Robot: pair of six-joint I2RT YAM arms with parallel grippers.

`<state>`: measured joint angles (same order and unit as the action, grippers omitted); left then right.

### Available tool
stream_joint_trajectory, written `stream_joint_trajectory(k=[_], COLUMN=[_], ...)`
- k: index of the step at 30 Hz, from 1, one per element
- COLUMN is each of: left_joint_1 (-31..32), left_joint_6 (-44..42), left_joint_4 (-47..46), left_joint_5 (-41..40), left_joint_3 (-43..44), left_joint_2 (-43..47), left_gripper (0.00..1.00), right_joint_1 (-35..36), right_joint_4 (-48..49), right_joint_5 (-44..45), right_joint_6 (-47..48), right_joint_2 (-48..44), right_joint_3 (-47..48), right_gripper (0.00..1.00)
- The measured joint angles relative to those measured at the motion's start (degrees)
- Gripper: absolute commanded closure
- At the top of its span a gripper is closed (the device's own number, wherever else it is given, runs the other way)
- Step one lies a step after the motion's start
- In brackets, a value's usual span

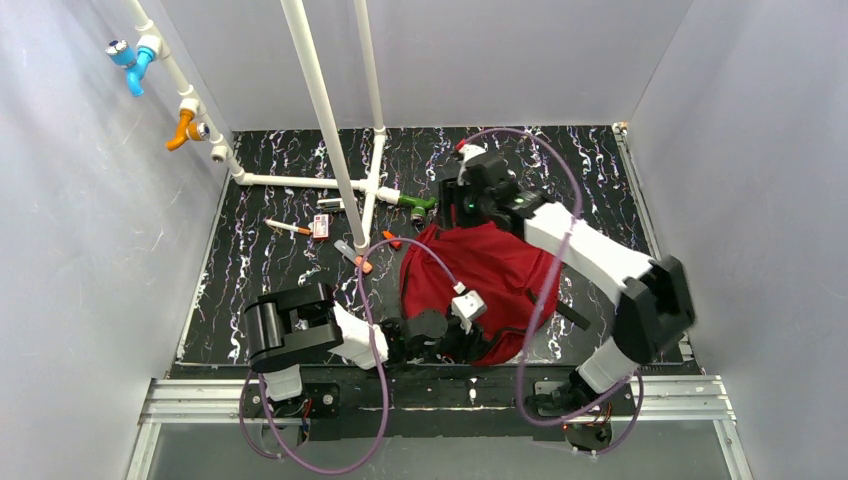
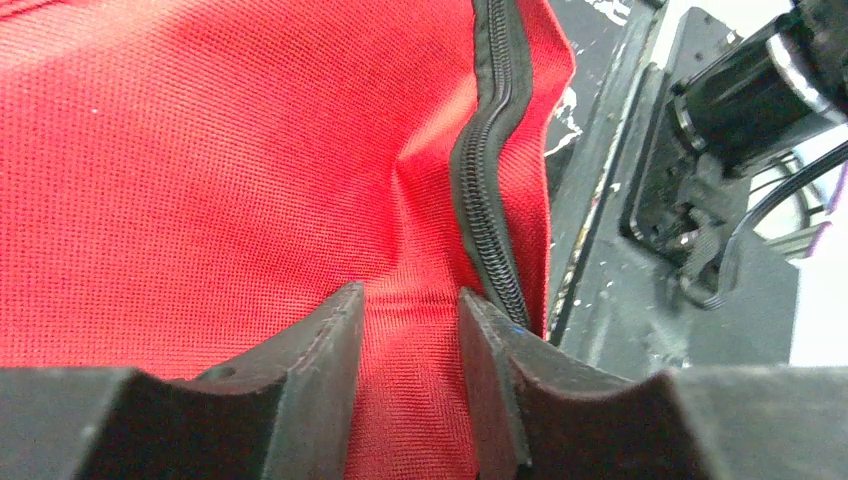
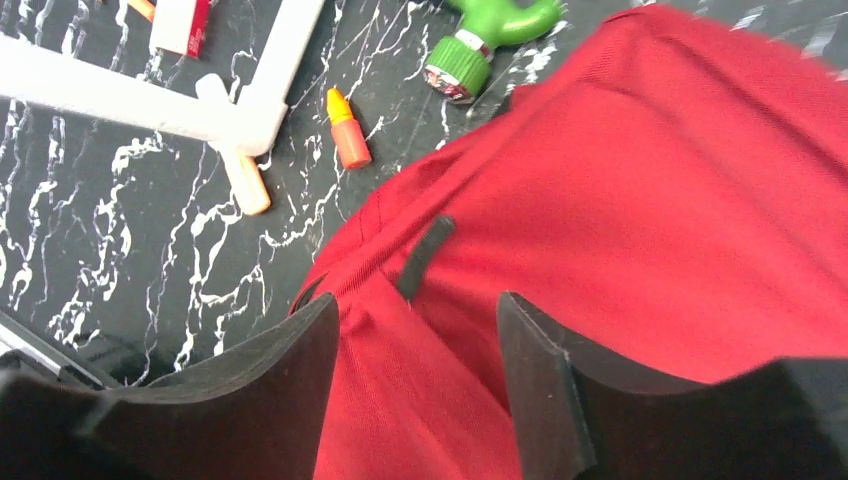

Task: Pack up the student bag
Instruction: Unzip the student bag at the center of the board, then pick up the stationery from the center of the board.

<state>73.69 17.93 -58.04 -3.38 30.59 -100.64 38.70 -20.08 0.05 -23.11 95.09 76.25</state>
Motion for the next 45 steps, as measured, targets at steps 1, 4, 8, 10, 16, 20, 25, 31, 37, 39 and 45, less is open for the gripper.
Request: stream_joint_trajectory(k=[1, 4, 8, 10, 16, 20, 25, 31, 37, 39, 45], left_joint_1=[0.0, 0.0, -1.1, -3.0, -15.0, -17.6, -18.8, -19.4, -19.4, -19.4, -19.5], left_joint_6=[0.1, 0.0, 0.1, 1.7, 10.4, 13.8, 17.7, 18.8, 17.9, 17.6, 16.9], left_joint_4=[0.0, 1.1, 6.2, 9.7, 20.6, 24.9, 30.1, 33.0, 32.8, 32.6, 31.9], left_joint_5=[0.1, 1.9, 5.6, 8.5, 16.7, 15.3, 9.7, 6.7, 6.2, 6.7, 9.1], left_joint_3=[0.0, 0.0, 0.0, 0.3, 6.5, 6.5, 4.6, 3.4, 2.8, 2.9, 9.3], left_joint_2=[0.4, 2.4, 8.5, 13.4, 22.2, 25.2, 23.1, 17.6, 20.4, 22.0, 22.9], left_gripper=[0.48, 0.38, 0.22, 0.08, 0.02, 0.12, 0.21, 0.21, 0.17, 0.16, 0.14], right_joint_1=[-0.2, -1.7, -4.3, -6.6, -16.0, -16.5, -16.0, -15.6, -15.0, -15.0, -14.6], right_joint_4=[-0.7, -2.1, -2.6, -2.6, -0.3, 2.6, 7.0, 9.0, 16.0, 18.3, 23.4], right_joint_5=[0.8, 1.9, 1.5, -0.3, -11.6, -18.9, -24.3, -26.4, -26.6, -26.3, -24.9], right_joint_6=[1.0, 2.9, 3.8, 3.9, 1.6, -0.5, -3.7, -5.9, -9.2, -9.8, -10.1], right_joint_2=[-3.6, -15.2, -25.3, -26.7, -23.4, -21.0, -23.5, -29.7, -33.3, -33.5, -33.9], right_joint_3=[-1.2, -5.7, -11.8, -14.7, -22.4, -23.7, -29.3, -37.7, -45.0, -46.4, -48.8], right_gripper=[0.25, 0.16, 0.04, 0.03, 0.15, 0.49, 0.56, 0.60, 0.60, 0.60, 0.60])
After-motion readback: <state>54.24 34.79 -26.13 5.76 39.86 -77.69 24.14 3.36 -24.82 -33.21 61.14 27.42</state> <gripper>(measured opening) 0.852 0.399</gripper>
